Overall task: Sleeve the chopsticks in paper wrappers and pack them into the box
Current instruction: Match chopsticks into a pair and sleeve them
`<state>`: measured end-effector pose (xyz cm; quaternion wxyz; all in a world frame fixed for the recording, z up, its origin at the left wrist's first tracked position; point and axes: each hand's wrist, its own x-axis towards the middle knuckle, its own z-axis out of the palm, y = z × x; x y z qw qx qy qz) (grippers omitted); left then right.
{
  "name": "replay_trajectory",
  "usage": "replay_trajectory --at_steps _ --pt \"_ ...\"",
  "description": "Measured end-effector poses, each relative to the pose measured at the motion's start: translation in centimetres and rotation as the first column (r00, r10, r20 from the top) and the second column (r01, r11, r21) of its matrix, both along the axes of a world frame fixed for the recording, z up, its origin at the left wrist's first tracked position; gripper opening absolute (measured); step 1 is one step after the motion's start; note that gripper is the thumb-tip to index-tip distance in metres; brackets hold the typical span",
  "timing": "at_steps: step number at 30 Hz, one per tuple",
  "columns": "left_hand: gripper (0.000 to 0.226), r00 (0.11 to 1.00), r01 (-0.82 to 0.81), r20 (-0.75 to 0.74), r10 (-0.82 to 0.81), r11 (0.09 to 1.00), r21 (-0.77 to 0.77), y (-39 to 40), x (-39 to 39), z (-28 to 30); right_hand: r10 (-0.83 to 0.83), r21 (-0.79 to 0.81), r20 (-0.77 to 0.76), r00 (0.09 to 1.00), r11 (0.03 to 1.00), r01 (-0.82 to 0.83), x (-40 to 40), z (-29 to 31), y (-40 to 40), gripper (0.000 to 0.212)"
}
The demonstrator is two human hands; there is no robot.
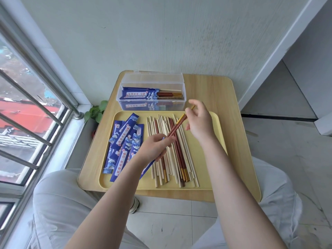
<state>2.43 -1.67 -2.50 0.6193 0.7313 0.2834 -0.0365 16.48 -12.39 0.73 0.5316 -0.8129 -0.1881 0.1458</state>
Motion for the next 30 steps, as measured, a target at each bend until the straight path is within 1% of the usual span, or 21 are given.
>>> replay_trajectory --at_steps 3,5,6,8,10,12,13,14,16,17,18,19,21,22,23,24,26,27,30 --pt "0.028 1.000 0.011 -0.015 -0.008 0.975 0.221 0.5 1.2 0.0 0.092 -0.045 0.047 0.995 0.995 -0.090 -0.5 0.0 0.9 0.027" --pt "0.028 1.000 -0.002 -0.021 0.010 0.939 0.343 1.2 2.1 0.3 0.090 -0.003 0.029 0.996 0.996 -0.090 -0.6 0.0 1.7 0.030" --pt "0.028 1.000 -0.004 -0.022 0.014 0.919 0.394 1.7 2.6 0.5 0.086 0.039 0.005 0.996 0.995 -0.086 -0.4 0.2 2.1 0.030" --pt "0.028 1.000 0.011 -0.028 0.003 0.876 0.481 2.8 3.4 1.2 0.082 0.152 -0.097 0.992 0.986 -0.066 0.5 0.8 2.7 0.027" --pt "0.024 0.999 0.032 -0.043 -0.009 0.828 0.560 4.0 4.5 2.3 0.049 0.253 -0.216 0.975 0.968 0.007 1.8 1.4 3.2 0.023" --pt "0.019 0.998 0.051 -0.061 -0.013 0.741 0.670 5.3 5.9 3.8 0.002 0.316 -0.311 0.950 0.943 0.102 3.1 1.7 3.9 0.020" --pt "0.020 0.998 0.057 -0.063 -0.016 0.676 0.735 6.0 6.7 4.5 -0.015 0.349 -0.359 0.933 0.925 0.149 3.7 1.8 4.4 0.020" --pt "0.025 0.998 0.057 -0.055 -0.022 0.606 0.793 6.7 7.4 5.1 -0.031 0.382 -0.402 0.915 0.903 0.198 4.1 1.9 4.8 0.019" --pt "0.049 0.998 0.045 -0.021 -0.054 0.496 0.867 8.0 8.7 5.3 -0.082 0.426 -0.469 0.879 0.851 0.307 5.0 2.0 5.7 0.017" --pt "0.062 0.998 0.021 0.009 -0.061 0.466 0.884 8.6 9.1 5.2 -0.122 0.432 -0.497 0.859 0.824 0.367 5.4 1.9 6.0 0.017" --pt "0.071 0.997 -0.035 0.060 -0.042 0.450 0.892 9.1 9.2 4.9 -0.163 0.432 -0.523 0.837 0.796 0.424 5.9 1.8 6.2 0.018" --pt "0.072 0.992 -0.120 0.126 0.017 0.445 0.888 9.7 9.2 4.4 -0.200 0.427 -0.543 0.816 0.771 0.473 6.3 1.6 6.3 0.021" --pt "0.063 0.948 -0.303 0.217 0.234 0.443 0.844 11.4 9.2 3.2 -0.267 0.401 -0.569 0.778 0.735 0.546 7.3 1.0 6.9 0.024" --pt "0.060 0.907 -0.372 0.210 0.364 0.462 0.805 12.2 8.9 2.6 -0.299 0.387 -0.570 0.765 0.724 0.571 7.6 0.8 7.1 0.024" --pt "0.058 0.863 -0.426 0.172 0.474 0.504 0.751 12.9 8.7 2.2 -0.326 0.377 -0.566 0.757 0.715 0.589 8.0 0.6 7.5 0.023" --pt "0.058 0.828 -0.470 0.122 0.548 0.558 0.684 13.4 8.6 1.9 -0.346 0.372 -0.557 0.755 0.709 0.599 8.1 0.5 7.9 0.022" --pt "0.058 0.800 -0.514 0.045 0.598 0.645 0.566 13.8 8.5 1.5 -0.372 0.357 -0.528 0.763 0.718 0.598 8.1 0.1 9.0 0.019" --pt "0.058 0.797 -0.521 0.032 0.603 0.661 0.540 13.8 8.5 1.4 -0.381 0.346 -0.514 0.769 0.727 0.592 8.1 -0.1 9.6 0.018" --pt "0.057 0.790 -0.531 0.046 0.611 0.645 0.549 13.7 8.5 1.3 -0.386 0.309 -0.482 0.787 0.765 0.565 7.6 -0.7 11.2 0.017"
